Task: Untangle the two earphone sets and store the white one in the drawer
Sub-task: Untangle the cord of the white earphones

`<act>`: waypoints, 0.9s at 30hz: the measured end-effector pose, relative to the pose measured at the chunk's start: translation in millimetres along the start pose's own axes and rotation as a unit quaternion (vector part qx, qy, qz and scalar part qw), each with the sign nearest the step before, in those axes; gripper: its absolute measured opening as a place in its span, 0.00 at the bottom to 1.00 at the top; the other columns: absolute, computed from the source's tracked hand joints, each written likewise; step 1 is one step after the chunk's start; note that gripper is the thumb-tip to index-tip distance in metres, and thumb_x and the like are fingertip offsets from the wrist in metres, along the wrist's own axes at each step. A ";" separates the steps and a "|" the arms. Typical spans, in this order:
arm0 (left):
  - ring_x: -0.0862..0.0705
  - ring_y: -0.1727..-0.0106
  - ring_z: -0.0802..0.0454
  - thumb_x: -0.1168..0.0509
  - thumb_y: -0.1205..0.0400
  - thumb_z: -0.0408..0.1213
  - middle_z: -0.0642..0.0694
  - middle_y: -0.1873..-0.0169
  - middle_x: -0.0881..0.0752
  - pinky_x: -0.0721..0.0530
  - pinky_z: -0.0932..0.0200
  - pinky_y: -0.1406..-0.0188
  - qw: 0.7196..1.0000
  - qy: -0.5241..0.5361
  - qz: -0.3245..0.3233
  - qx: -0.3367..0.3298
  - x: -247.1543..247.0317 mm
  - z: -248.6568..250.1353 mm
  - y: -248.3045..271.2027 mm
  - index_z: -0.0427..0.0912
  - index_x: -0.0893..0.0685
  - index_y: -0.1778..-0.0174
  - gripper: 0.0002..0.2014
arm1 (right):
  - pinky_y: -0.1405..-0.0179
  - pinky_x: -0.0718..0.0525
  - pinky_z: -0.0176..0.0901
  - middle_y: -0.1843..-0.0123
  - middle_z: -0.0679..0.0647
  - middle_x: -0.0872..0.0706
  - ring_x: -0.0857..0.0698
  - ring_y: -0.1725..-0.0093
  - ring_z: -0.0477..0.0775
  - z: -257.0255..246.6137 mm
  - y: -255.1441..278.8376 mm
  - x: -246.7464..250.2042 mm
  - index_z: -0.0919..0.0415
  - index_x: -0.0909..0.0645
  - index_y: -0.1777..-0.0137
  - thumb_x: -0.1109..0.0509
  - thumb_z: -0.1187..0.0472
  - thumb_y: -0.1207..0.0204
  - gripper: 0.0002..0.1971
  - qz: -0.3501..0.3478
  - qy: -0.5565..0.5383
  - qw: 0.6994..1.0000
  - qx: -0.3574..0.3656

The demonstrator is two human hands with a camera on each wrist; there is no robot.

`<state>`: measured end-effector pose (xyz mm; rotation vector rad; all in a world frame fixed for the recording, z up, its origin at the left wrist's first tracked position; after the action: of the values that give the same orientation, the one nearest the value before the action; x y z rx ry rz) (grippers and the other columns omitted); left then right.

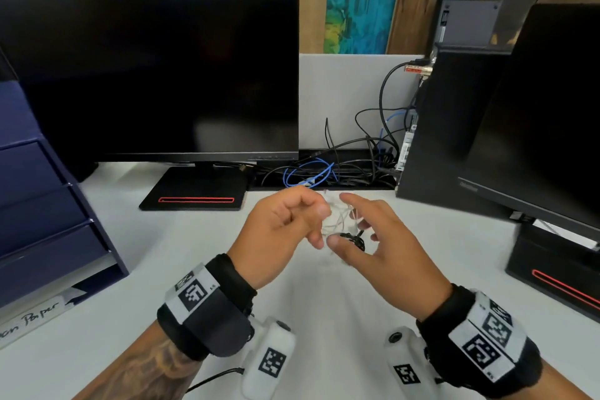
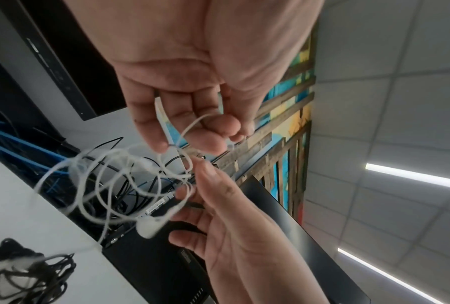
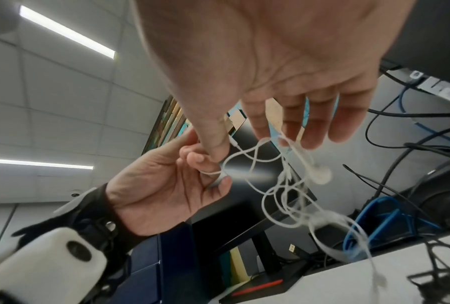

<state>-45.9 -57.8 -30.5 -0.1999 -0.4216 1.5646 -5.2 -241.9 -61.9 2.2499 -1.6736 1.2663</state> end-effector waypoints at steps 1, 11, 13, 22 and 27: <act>0.17 0.70 0.51 0.34 0.15 0.30 0.47 0.73 0.16 0.17 0.59 0.61 1.000 -0.015 -0.011 -0.008 -1.7 1.1 1.5 0.36 0.14 0.57 0.06 | 0.38 0.26 0.34 0.38 0.36 0.24 0.24 0.35 0.40 0.9 0.5 0.6 0.35 0.29 0.21 0.31 0.32 0.28 0.34 0.008 0.006 1.000 -0.005; 0.24 0.69 0.59 0.29 0.18 0.34 0.53 0.71 0.18 0.23 0.66 0.64 0.995 -0.084 -0.020 -0.045 -1.0 9.6 4.0 0.45 0.11 0.58 0.04 | 0.34 0.27 0.34 0.34 0.35 0.22 0.24 0.28 0.43 -12.4 -2.4 15.3 0.39 0.09 0.55 0.29 0.40 0.23 0.09 0.013 -0.065 0.998 0.000; 0.26 0.68 0.55 0.27 0.20 0.34 0.39 0.70 0.22 0.22 0.63 0.64 0.994 -0.102 0.001 -0.037 7.8 6.7 0.1 0.46 0.12 0.56 0.03 | 0.36 0.29 0.30 0.32 0.36 0.22 0.25 0.28 0.40 -13.2 -4.0 22.1 0.40 0.11 0.58 0.28 0.45 0.21 0.06 0.035 -0.065 0.997 -0.006; 0.19 0.68 0.53 0.31 0.20 0.27 0.47 0.70 0.17 0.17 0.56 0.62 0.969 -0.209 0.130 0.017 57.4 -22.1 -15.6 0.47 0.14 0.58 0.09 | 0.70 0.21 0.37 0.75 0.44 0.31 0.33 0.76 0.45 -16.1 -12.7 46.1 0.61 0.20 0.57 0.27 0.67 0.20 0.06 0.078 -0.324 0.941 -0.059; 0.18 0.66 0.40 0.29 0.20 0.30 0.35 0.68 0.16 0.15 0.50 0.59 0.969 -0.195 0.151 0.016 66.0 -18.4 -18.2 0.46 0.14 0.58 0.06 | 0.64 0.15 0.44 0.63 0.50 0.18 0.21 0.68 0.50 -6.5 -16.2 54.7 0.53 0.18 0.50 0.29 0.67 0.18 0.07 0.189 -0.018 0.981 0.037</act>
<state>-25.1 9.9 -31.5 0.0767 -0.6982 1.9175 8.3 -274.2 -16.3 2.0677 -2.1786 1.3838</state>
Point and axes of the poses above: each hand's wrist, its own y-axis away from the middle knuckle, its own x-axis out of the back of the hand, z = x × y, the point moved 2 cm from there along -y, towards the middle knuckle
